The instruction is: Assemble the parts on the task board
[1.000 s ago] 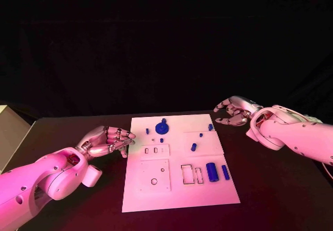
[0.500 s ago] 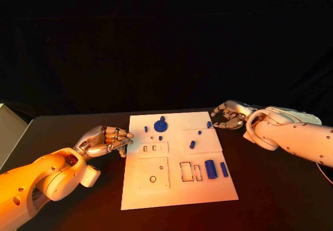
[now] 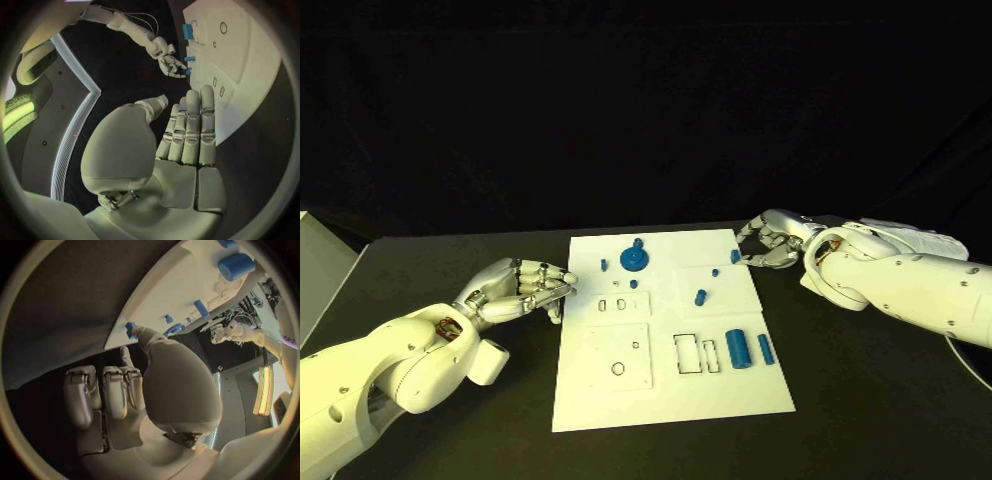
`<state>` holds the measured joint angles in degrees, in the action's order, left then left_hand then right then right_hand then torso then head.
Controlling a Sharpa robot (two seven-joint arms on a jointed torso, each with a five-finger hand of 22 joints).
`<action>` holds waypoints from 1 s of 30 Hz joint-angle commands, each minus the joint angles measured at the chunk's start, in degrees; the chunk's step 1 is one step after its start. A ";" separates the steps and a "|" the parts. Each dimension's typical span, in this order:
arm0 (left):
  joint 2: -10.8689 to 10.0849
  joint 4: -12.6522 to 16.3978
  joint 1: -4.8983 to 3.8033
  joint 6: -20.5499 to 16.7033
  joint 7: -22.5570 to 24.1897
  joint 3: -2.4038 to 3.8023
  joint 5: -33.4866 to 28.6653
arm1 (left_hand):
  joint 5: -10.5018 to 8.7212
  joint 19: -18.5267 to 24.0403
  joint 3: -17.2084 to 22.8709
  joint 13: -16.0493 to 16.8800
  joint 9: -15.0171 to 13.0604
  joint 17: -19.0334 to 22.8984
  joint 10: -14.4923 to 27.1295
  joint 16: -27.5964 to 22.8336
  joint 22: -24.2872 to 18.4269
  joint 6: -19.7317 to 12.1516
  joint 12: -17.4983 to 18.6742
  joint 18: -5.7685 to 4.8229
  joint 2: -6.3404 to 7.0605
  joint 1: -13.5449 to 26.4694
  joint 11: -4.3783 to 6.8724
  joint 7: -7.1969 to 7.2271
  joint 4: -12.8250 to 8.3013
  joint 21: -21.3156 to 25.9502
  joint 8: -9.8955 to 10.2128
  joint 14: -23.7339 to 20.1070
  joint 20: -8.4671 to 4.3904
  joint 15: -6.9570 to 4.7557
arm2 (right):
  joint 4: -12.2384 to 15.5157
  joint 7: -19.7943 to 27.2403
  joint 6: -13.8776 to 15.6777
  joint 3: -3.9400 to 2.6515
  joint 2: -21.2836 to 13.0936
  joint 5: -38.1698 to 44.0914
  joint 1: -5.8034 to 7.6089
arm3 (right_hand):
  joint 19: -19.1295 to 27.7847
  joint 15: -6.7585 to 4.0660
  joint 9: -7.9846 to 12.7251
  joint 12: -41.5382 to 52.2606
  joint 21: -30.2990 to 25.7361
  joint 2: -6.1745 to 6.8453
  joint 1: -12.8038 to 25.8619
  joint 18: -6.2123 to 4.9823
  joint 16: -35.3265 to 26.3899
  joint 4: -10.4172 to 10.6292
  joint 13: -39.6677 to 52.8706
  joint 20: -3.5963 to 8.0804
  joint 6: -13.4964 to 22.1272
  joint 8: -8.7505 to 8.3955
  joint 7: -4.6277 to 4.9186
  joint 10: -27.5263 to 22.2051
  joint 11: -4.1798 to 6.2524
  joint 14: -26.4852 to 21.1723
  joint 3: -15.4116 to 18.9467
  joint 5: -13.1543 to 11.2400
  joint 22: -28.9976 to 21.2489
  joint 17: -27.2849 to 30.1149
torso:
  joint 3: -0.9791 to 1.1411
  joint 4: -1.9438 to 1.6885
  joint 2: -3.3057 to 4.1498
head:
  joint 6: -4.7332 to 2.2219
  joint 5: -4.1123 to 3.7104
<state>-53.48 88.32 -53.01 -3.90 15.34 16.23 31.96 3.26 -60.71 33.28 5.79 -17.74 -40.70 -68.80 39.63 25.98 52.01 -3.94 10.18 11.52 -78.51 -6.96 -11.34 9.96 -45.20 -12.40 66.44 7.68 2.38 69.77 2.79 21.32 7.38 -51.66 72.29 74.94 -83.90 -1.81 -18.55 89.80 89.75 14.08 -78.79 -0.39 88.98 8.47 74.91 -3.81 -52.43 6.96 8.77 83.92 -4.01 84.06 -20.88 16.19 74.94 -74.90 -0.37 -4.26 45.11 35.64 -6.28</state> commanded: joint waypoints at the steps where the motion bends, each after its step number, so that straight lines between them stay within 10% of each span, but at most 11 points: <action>1: 0.04 0.12 0.03 0.44 0.68 0.06 -0.40 | -0.14 0.37 0.30 -0.10 -0.06 0.00 0.31 -0.20 0.06 -0.38 0.19 0.30 -0.18 -0.45 0.10 0.17 -0.19 -0.29 0.28 -0.26 -0.12 0.02 | -0.42 -1.22 -0.34 -0.01 0.37 0.86 -0.05 | -6.10 0.40 0.03 0.20 0.25 -0.38 0.63 0.39 0.18 0.24 15.09 -0.38 0.28 -0.30 0.24 6.08 -0.29 5.46 0.28 0.29 15.06 -13.00 | -0.03 0.01 -0.05 | 0.03 -0.07; 30: -0.09 0.01 0.05 0.79 0.32 0.11 -0.39 | -0.14 0.48 0.35 -0.11 -0.14 -0.02 0.36 -0.27 0.13 -0.41 0.16 0.30 -0.18 -0.41 0.06 0.12 -0.26 -0.40 0.31 -0.26 -0.09 0.05 | -1.25 -2.58 -2.53 -0.01 2.53 0.98 -0.79 | -6.10 -0.02 -0.53 0.20 0.25 -1.62 0.40 0.39 0.17 0.67 15.09 -0.21 -2.50 1.00 -0.29 6.08 0.09 5.46 -0.58 0.63 15.06 -13.00 | 0.05 0.05 -0.01 | 0.55 0.17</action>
<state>-53.62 88.24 -52.98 -3.84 15.25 16.29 31.94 3.26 -60.71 33.45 5.74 -17.82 -40.70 -68.81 39.63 26.05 52.01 -3.95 10.18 11.51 -78.51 -6.96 -11.34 9.80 -45.41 -12.40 66.44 7.68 2.37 68.57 0.57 20.07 7.31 -49.22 72.56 74.31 -83.90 -1.74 -18.99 89.80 89.75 13.04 -78.22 -0.39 88.98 9.11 74.91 -3.81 -54.59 7.74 8.47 83.92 -4.00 84.13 -21.21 16.45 74.92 -74.94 -0.34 -4.21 45.07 36.18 -6.12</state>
